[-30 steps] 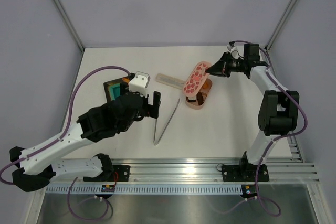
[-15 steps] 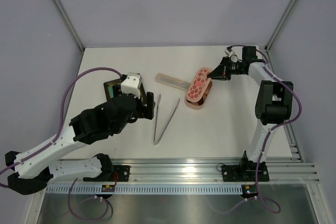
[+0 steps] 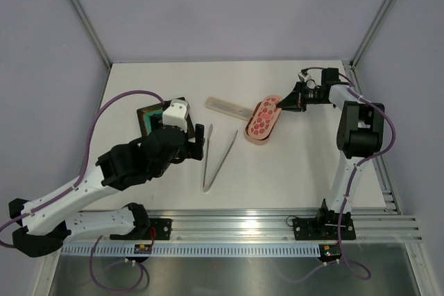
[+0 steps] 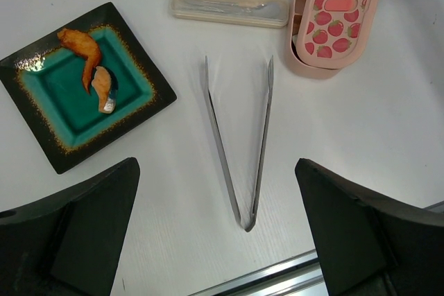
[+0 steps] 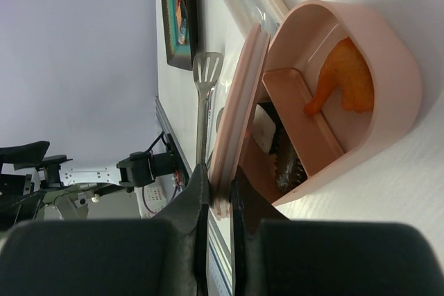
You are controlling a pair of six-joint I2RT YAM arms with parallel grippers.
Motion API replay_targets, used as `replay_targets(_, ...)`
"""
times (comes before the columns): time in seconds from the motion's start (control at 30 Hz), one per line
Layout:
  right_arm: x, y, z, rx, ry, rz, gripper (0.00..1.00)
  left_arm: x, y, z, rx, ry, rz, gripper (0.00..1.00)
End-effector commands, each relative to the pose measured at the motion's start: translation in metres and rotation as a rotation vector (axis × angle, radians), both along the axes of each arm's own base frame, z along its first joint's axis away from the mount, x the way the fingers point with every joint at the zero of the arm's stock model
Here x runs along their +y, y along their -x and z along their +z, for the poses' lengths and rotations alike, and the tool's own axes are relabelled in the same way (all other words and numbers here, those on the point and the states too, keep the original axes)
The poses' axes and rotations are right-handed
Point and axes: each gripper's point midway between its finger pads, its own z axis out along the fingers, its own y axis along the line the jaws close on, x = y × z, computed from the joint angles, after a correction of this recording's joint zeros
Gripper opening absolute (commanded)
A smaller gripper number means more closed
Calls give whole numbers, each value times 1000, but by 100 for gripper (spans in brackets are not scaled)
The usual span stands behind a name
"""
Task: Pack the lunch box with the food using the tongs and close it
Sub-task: Close the box lid on the packing box.
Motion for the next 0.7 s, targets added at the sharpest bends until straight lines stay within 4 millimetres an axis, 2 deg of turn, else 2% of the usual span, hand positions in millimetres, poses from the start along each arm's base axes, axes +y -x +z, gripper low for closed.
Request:
replay_targets(0.0,3,-4,10,-46,-45,26,0,-1,-5,5,-16,38,35,99)
replay_targets(0.2,-4,-5,-6,-5,-37,4,1,-1,-4,0,-4,37,36,99)
replay_targets(0.4,-11,-5,-18,35,22,-26,30,-2,-3,-2,3,40,34,99)
replay_targets(0.43,-12,-6,-16,27,36,-28,31,-2,-3,-3,3,40,34,99)
replay_targets(0.47,-13,-5,-16,32,45,-32,39,-2,-3,-2,4,43,34,99)
replay_targets(0.57,-16,-6,-13,31,86,-50,49,-1,-2,-4,4,44,34,99)
replay_targets(0.6,-19,-6,-14,35,112,-63,58,-1,-2,-4,6,44,34,99)
replay_targets(0.67,-21,-6,-12,41,139,-75,64,-2,-2,-5,9,46,34,99)
